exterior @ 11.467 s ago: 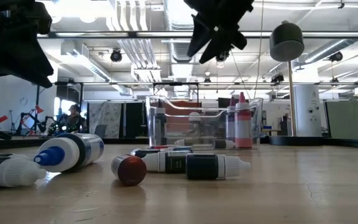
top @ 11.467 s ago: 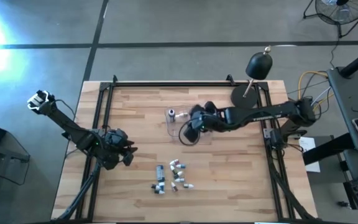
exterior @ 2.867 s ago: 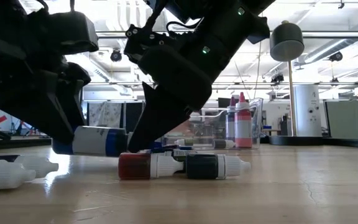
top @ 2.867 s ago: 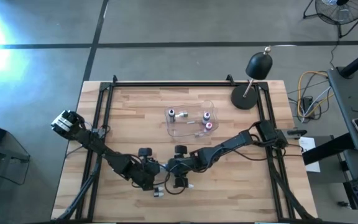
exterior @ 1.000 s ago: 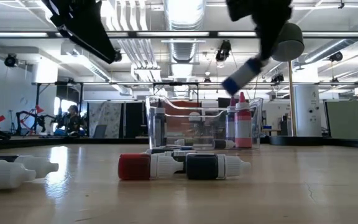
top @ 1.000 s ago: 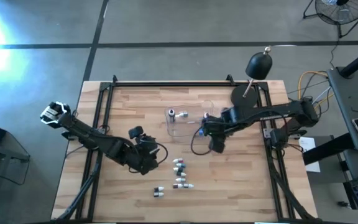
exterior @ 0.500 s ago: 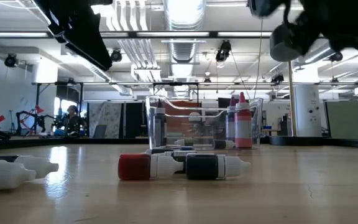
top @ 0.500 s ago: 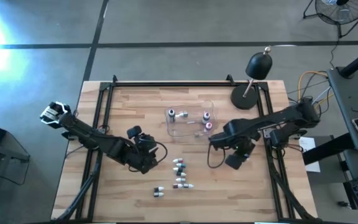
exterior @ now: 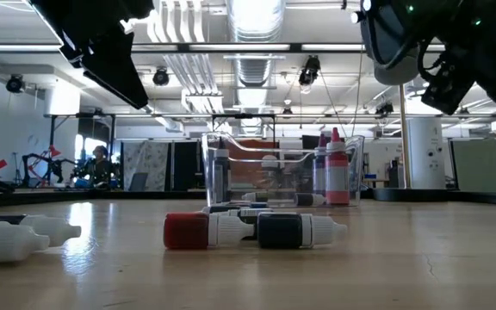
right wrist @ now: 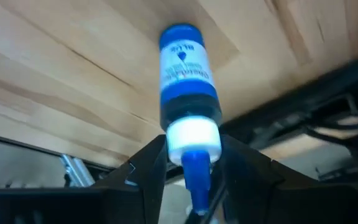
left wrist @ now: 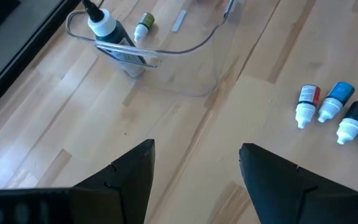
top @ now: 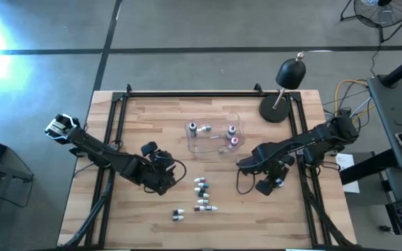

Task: Pick & Place food coloring
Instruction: Put the large blue food coloring bottle into the transparent bin

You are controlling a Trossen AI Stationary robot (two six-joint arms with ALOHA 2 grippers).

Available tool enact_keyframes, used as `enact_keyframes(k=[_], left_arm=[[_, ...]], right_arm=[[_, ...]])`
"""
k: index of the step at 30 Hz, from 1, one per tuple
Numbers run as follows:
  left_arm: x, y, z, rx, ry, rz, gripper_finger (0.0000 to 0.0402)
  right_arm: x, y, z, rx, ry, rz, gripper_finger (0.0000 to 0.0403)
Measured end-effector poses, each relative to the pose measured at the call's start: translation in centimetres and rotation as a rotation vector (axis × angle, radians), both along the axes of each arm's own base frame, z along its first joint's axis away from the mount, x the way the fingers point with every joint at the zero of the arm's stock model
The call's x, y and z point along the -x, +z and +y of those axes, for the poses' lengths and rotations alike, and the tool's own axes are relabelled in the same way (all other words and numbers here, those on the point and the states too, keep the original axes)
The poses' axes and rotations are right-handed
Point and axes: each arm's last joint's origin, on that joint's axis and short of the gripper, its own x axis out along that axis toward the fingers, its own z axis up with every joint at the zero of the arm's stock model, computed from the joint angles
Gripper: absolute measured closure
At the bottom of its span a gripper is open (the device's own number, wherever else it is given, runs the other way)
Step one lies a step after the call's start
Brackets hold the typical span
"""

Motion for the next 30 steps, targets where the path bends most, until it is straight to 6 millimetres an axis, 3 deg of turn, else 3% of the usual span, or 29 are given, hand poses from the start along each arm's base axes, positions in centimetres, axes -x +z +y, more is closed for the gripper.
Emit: enact_keyframes(k=[19,23,30], left_arm=[[0.0,-0.1,0.0,-0.010,-0.016,0.013,0.0193],[0.0,-0.1,0.0,0.002,-0.012,0.011,0.0193],[-0.1,0.0,0.0,0.009,-0.006,0.000,0.0193]], right_arm=[[-0.4,2.5,1.2,0.193,0.081,-0.111,0.0153],[0.6,3.6,1.4,0.265,0.032,-0.104,0.0141],[2.5,5.3,1.6,0.267,-0.194,-0.248,0.0143]])
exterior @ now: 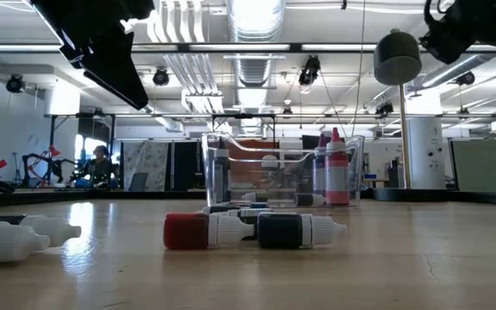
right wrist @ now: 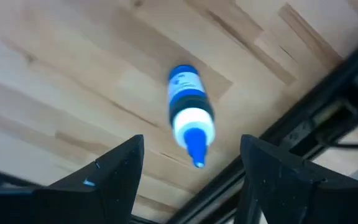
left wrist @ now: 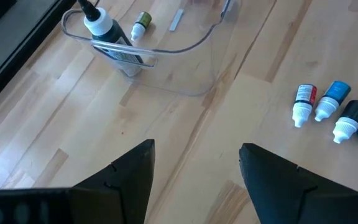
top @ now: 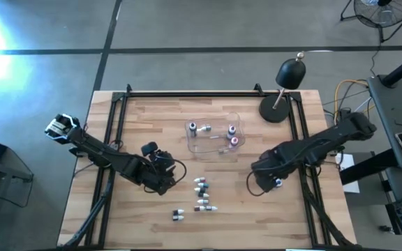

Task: Pick & Place food coloring
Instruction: Put the large blue food coloring bottle into the transparent bin

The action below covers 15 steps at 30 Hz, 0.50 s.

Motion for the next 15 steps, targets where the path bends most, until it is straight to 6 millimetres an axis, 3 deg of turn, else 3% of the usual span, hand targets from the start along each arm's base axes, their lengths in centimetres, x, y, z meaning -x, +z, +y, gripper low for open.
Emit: enact_keyframes(k=[6,15], left_arm=[[0.0,0.0,0.0,0.001,0.001,-0.002,0.0193],[0.0,0.0,0.0,0.009,0.003,-0.006,0.0193]], right_arm=[[2.0,-0.4,0.2,0.008,-0.146,-0.006,0.0140],[1.6,-2.6,1.2,-0.001,-0.190,-0.024,0.0138]])
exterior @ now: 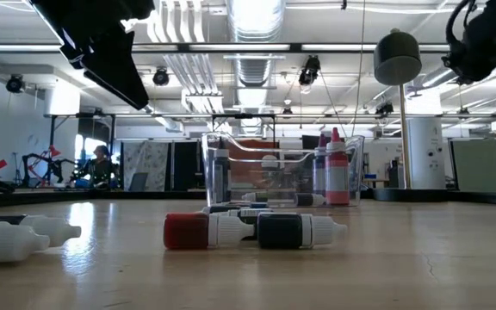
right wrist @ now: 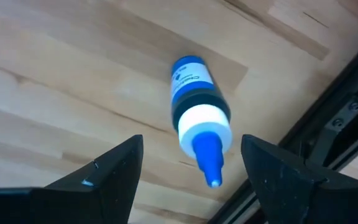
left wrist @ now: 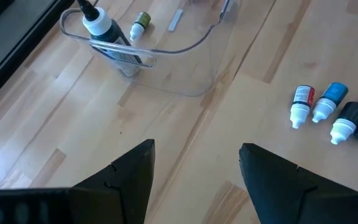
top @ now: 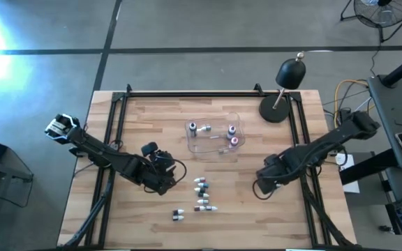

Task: Pick & Place food coloring
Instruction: Put the large blue food coloring bottle into the transparent bin

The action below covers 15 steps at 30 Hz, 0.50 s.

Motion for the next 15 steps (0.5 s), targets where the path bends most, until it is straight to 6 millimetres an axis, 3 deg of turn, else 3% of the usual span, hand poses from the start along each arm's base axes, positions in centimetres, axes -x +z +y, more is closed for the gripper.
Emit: enact_keyframes(k=[15], left_arm=[[0.01,-0.06,0.03,0.020,-0.008,0.016,0.0193]], right_arm=[[0.02,-0.36,0.10,0.011,0.000,0.013,0.0184]])
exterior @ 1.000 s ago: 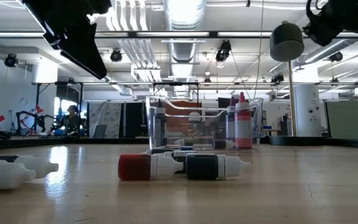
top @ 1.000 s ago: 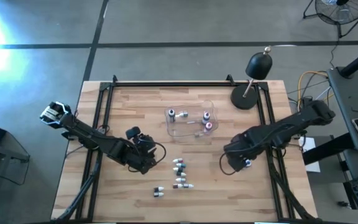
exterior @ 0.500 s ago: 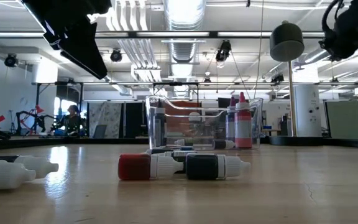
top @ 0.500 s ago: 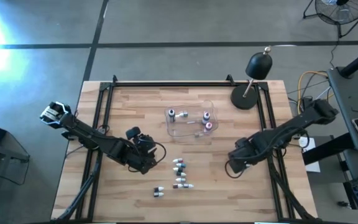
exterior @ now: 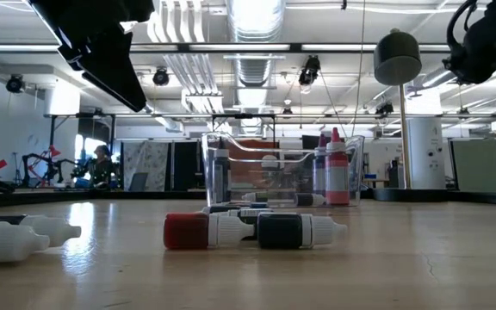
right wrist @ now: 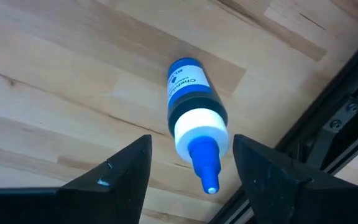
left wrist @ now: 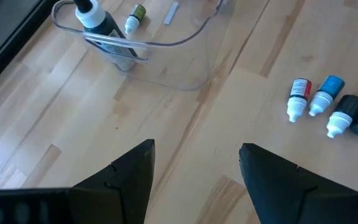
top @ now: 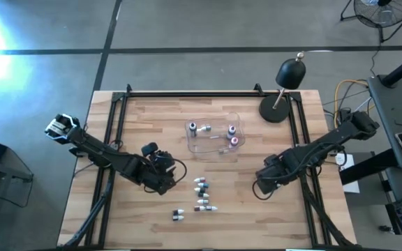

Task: Pick & Place food coloring
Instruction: Put the large blue food coloring bottle into the transparent bin

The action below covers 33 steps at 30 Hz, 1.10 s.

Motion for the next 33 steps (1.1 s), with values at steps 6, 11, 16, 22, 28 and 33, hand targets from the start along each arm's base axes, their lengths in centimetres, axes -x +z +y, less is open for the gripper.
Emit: enact_keyframes(k=[6,11,16,22,28,33], left_arm=[[0.0,0.0,0.0,0.000,0.000,0.000,0.0193],[0.0,0.0,0.0,0.000,0.000,0.000,0.0193],[0.0,0.0,0.0,0.000,0.001,0.000,0.0193],[0.0,0.0,0.0,0.000,0.002,0.000,0.0193],[0.0,0.0,0.0,0.003,0.002,-0.001,0.0193],[0.0,0.0,0.0,0.011,0.012,-0.006,0.0193]], right_arm=[[0.1,-0.1,0.0,0.002,-0.002,0.004,0.0198],[0.1,-0.2,0.0,0.003,-0.002,0.004,0.0228],[0.1,-0.2,0.0,0.003,-0.001,0.004,0.0262],[-0.2,0.1,0.0,0.027,0.034,-0.031,0.0298],[-1.5,2.7,0.1,0.109,0.081,-0.186,0.0303],[-3.2,6.1,-0.1,0.238,0.159,-0.309,0.0303]])
